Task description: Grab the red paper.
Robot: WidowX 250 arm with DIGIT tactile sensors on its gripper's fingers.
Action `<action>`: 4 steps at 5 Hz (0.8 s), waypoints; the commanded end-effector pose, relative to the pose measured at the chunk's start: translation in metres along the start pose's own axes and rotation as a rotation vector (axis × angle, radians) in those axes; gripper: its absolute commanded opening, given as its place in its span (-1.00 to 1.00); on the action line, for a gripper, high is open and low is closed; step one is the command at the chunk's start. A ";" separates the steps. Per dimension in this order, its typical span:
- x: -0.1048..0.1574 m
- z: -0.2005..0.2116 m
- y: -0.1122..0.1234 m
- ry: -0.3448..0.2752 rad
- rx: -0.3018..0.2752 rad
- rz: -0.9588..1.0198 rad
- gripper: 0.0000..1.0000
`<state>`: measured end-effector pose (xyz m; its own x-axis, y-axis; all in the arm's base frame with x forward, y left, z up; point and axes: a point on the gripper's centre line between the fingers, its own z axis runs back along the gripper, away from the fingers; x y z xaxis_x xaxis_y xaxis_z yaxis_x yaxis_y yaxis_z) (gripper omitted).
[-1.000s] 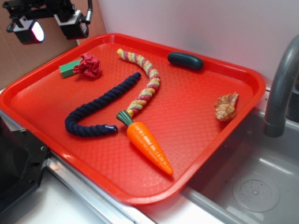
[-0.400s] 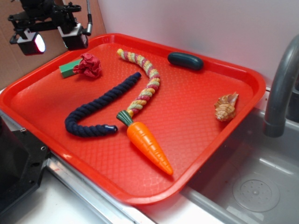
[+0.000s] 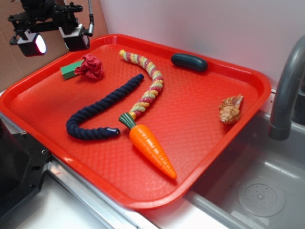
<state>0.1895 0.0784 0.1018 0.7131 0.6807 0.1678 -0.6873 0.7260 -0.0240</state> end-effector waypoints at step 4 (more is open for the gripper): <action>0.032 -0.057 0.001 -0.064 -0.039 0.009 1.00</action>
<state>0.2158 0.1018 0.0435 0.6966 0.6891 0.1995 -0.6945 0.7175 -0.0533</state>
